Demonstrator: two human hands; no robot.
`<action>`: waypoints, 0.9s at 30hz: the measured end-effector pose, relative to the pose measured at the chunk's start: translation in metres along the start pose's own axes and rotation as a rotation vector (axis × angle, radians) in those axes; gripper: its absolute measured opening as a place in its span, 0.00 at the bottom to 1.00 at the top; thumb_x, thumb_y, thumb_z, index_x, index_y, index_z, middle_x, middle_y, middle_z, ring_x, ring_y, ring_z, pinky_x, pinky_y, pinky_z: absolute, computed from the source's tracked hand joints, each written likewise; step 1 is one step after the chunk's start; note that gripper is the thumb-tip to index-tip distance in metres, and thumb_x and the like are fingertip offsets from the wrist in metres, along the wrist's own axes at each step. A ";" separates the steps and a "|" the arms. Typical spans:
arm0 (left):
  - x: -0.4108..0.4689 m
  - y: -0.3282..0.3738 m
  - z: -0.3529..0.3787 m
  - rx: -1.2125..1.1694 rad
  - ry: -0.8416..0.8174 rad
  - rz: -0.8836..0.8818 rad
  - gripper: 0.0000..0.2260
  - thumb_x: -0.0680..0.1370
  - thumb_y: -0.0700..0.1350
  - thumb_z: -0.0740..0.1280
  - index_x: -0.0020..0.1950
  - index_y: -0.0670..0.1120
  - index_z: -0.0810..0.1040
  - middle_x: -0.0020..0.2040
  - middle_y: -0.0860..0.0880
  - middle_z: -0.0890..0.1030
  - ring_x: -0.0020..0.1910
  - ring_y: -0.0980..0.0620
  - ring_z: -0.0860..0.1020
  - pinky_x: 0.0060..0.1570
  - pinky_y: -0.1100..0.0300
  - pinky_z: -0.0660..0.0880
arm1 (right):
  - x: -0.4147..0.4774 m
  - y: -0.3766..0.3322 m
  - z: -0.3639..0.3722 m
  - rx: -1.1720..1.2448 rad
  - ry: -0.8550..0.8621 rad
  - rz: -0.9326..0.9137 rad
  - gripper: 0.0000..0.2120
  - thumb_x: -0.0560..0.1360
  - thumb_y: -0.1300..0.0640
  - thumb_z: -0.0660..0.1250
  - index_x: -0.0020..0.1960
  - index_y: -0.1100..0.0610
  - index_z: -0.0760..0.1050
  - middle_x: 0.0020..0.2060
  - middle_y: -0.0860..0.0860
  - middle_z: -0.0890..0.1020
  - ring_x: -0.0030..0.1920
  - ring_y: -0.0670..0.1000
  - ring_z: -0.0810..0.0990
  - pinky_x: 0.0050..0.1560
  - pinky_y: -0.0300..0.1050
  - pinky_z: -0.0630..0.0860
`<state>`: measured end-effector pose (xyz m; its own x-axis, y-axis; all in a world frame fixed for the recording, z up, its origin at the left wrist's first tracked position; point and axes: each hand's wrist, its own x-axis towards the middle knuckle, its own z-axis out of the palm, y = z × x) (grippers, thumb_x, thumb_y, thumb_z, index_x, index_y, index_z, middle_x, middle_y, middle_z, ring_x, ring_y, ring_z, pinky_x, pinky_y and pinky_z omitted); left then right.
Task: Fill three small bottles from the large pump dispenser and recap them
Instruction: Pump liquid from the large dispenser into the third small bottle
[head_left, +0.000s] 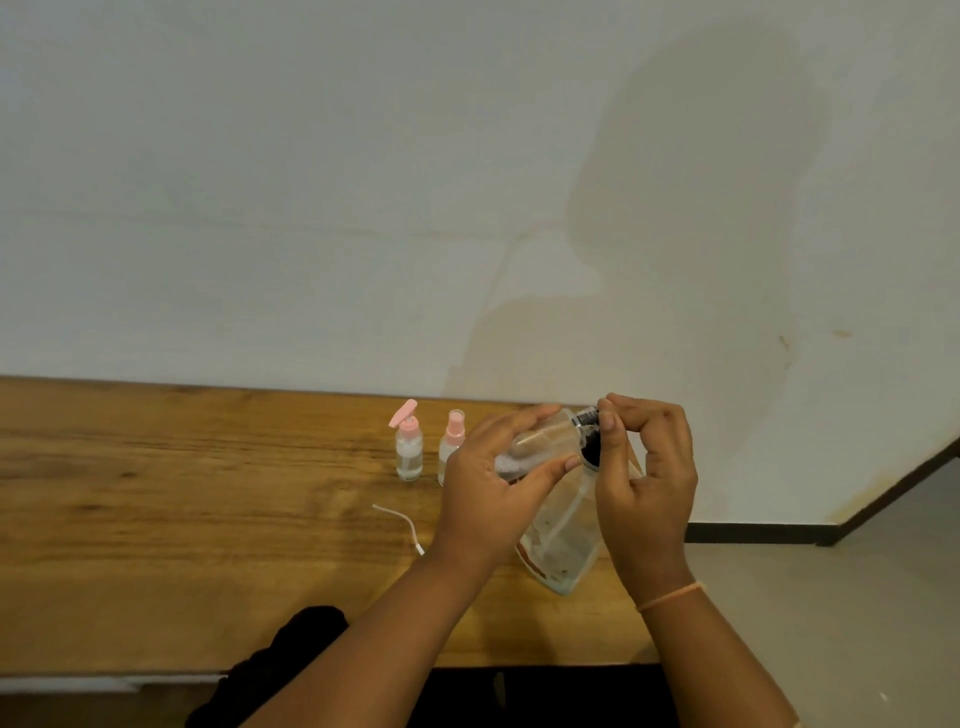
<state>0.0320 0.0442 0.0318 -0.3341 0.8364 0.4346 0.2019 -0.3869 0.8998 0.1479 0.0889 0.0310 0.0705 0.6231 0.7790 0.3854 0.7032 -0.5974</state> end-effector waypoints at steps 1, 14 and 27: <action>0.000 -0.002 -0.001 0.004 -0.001 -0.010 0.20 0.67 0.43 0.76 0.55 0.58 0.77 0.53 0.53 0.81 0.55 0.67 0.75 0.50 0.77 0.70 | -0.001 0.002 0.001 -0.014 -0.011 -0.007 0.05 0.77 0.56 0.60 0.48 0.50 0.74 0.45 0.45 0.75 0.49 0.50 0.77 0.48 0.60 0.76; -0.001 0.005 -0.003 0.003 0.000 0.040 0.19 0.66 0.50 0.73 0.55 0.58 0.77 0.52 0.54 0.81 0.55 0.65 0.76 0.49 0.75 0.71 | 0.005 -0.015 -0.004 -0.014 0.014 -0.009 0.05 0.77 0.56 0.61 0.46 0.52 0.75 0.43 0.46 0.76 0.47 0.49 0.77 0.49 0.45 0.75; 0.001 0.005 -0.002 -0.015 0.021 0.007 0.19 0.67 0.45 0.75 0.55 0.60 0.77 0.52 0.53 0.80 0.54 0.66 0.76 0.48 0.75 0.72 | 0.007 -0.021 0.002 0.082 0.025 0.098 0.06 0.76 0.63 0.63 0.45 0.53 0.74 0.43 0.49 0.76 0.48 0.35 0.75 0.47 0.26 0.70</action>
<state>0.0310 0.0424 0.0373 -0.3519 0.8255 0.4412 0.1904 -0.3984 0.8972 0.1380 0.0794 0.0489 0.1278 0.6823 0.7199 0.2996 0.6654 -0.6838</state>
